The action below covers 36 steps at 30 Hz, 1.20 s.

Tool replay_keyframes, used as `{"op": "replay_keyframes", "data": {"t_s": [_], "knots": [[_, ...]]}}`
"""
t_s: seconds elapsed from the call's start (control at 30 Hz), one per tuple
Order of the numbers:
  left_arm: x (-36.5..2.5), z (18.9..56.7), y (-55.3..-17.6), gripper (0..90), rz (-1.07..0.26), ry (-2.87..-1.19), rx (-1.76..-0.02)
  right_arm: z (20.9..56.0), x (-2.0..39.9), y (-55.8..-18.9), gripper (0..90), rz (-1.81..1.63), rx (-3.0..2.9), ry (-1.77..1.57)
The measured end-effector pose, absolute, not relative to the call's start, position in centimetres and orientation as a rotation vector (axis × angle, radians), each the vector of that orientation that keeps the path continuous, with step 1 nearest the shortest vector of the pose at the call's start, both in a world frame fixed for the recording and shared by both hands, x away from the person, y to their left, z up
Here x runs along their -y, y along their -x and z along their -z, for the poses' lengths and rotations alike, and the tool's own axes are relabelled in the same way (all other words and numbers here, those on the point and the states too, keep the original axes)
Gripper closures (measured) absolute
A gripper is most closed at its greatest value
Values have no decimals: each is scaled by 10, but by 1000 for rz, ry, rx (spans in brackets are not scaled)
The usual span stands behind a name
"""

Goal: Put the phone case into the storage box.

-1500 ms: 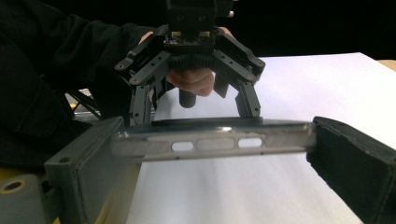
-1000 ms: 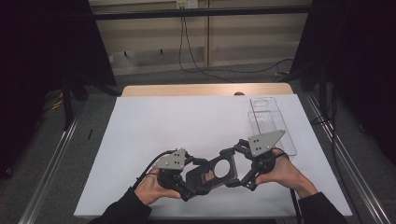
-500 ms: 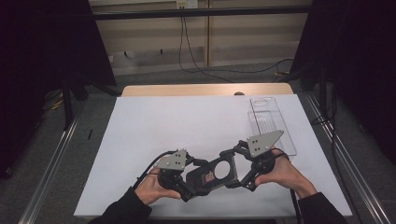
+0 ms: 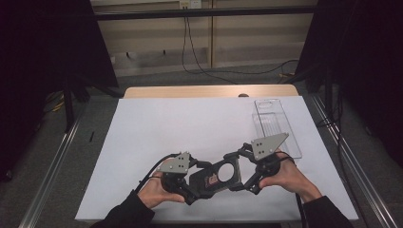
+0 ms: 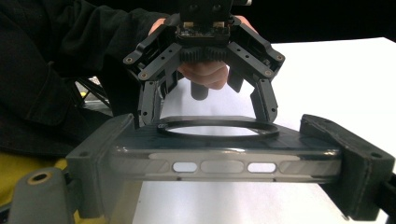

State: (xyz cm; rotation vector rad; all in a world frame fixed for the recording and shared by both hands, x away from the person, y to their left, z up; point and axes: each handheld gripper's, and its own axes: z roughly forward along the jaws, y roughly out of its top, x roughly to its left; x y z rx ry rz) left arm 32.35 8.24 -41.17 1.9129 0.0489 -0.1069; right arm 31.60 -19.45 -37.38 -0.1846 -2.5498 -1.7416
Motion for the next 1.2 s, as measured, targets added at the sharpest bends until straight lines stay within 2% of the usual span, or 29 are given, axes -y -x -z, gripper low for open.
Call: {"op": "replay_keyframes", "data": {"t_s": [0.1,0.23,0.4,0.9,1.2], "knots": [[-82,413,-324,107,104,-1915,-61,374,194,-316,119,1732,2558,192],[-84,414,-327,53,115,-1913,-92,375,196,-317,119,1727,2558,208],[-85,414,-327,44,104,-1915,-92,375,199,-318,119,1729,2566,225],[-96,415,-329,31,-13,-1914,-174,371,210,-321,119,1756,2588,319],[-111,414,-330,25,-125,-1896,-325,368,217,-321,119,1775,2605,395]]}}
